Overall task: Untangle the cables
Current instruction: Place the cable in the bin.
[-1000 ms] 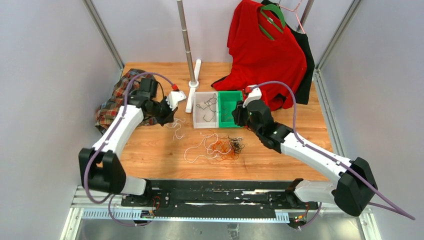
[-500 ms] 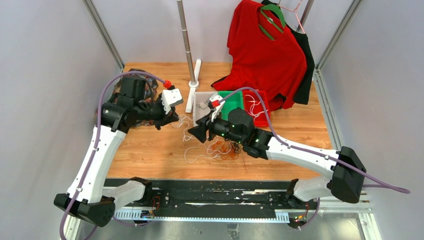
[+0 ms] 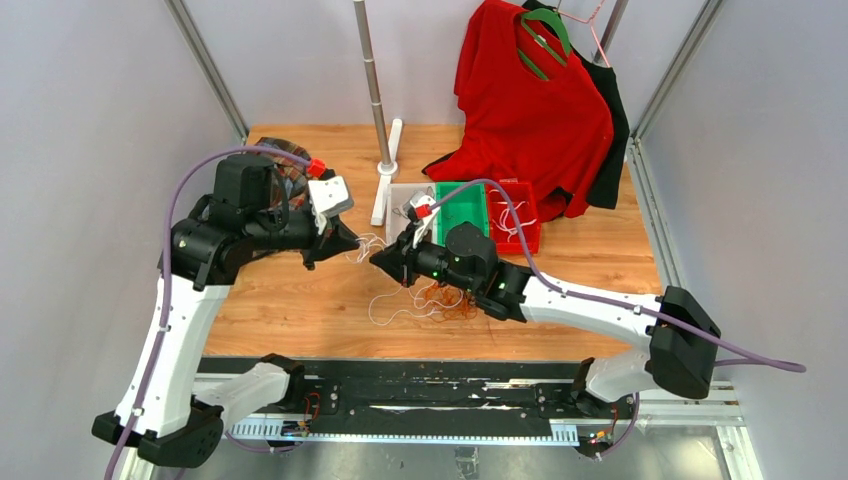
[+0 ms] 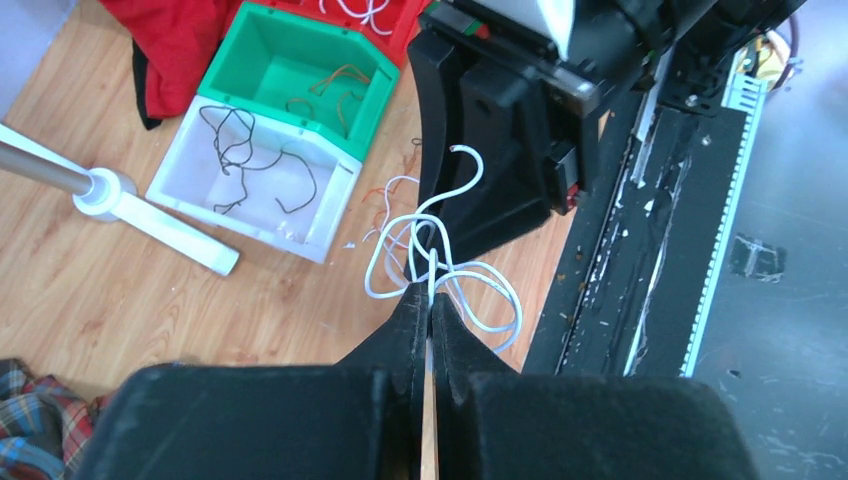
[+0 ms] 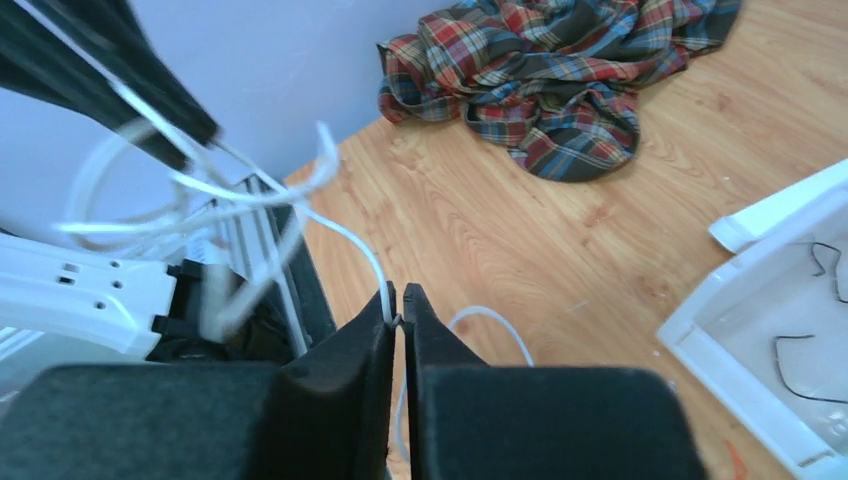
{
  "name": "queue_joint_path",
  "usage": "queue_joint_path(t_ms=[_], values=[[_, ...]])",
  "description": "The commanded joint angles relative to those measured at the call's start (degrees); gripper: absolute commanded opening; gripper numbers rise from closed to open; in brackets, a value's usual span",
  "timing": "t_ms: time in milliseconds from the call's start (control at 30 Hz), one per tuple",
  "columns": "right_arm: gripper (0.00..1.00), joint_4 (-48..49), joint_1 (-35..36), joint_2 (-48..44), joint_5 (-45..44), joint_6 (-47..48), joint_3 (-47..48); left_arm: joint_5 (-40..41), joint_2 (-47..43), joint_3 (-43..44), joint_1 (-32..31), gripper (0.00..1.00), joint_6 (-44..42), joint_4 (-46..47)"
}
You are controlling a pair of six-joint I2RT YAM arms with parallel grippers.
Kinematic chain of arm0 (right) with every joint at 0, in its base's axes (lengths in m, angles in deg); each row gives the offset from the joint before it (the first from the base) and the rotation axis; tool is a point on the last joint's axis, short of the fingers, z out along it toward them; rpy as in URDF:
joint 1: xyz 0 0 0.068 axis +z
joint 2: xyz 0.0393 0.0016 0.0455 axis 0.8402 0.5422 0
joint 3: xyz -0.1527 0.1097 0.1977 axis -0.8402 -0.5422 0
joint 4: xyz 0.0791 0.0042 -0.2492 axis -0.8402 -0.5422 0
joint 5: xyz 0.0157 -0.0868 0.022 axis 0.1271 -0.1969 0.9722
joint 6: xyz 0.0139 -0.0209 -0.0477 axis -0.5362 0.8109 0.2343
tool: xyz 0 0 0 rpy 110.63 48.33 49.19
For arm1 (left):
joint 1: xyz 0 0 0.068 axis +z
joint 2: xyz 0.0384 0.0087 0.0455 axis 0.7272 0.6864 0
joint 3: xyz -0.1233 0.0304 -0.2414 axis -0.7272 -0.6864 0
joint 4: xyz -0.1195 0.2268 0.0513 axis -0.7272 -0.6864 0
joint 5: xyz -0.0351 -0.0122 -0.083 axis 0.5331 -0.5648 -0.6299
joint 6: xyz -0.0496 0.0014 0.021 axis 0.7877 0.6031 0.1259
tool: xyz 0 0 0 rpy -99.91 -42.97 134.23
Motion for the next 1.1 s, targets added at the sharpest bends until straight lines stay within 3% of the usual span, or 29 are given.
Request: queue_joint_path(t_ms=[0,200,267,367,433,467,700,900,1067], values=[[0.01,3.16,0.58,-2.57,-3.97,-0.79,-2.72,-3.68,-1.52,2.22,-0.39,0.01,2.64,-1.26],[0.00,-3.55,-1.99,-9.63,-10.26,3.10,-4.42,-2.16,-2.28,1.73,-0.40,0.01,0.48,-2.20],[0.01,-6.71,-4.31,-11.64,-11.40,3.46,-4.55,-1.98,-2.57,1.32,-0.40,0.06,-0.02,-2.16],[0.01,-9.00,-8.61,-15.13,-10.14,2.65,-4.76,-2.39,-2.55,1.13,-0.39,0.44,0.53,-2.17],[0.01,-10.86,-11.39,-16.89,-9.73,2.94,-4.11,-1.70,-2.23,1.01,-0.37,0.93,0.89,-2.22],[0.00,-12.19,-12.61,-17.56,-10.17,3.52,-3.42,-1.11,-2.06,0.95,-0.37,0.99,0.87,-2.20],[0.01,-22.59,-21.84,-18.55,-19.13,11.86,3.34,4.00,-1.43,-0.73,-0.35,0.98,-0.15,-2.20],[0.01,-24.27,-27.64,-13.23,-29.87,19.48,5.75,7.28,-1.69,-2.17,-0.36,0.98,-1.23,-2.18],[0.01,-24.60,-32.15,-6.70,-35.33,19.19,7.09,7.38,-2.03,-2.05,-0.39,0.98,-1.18,-2.22]])
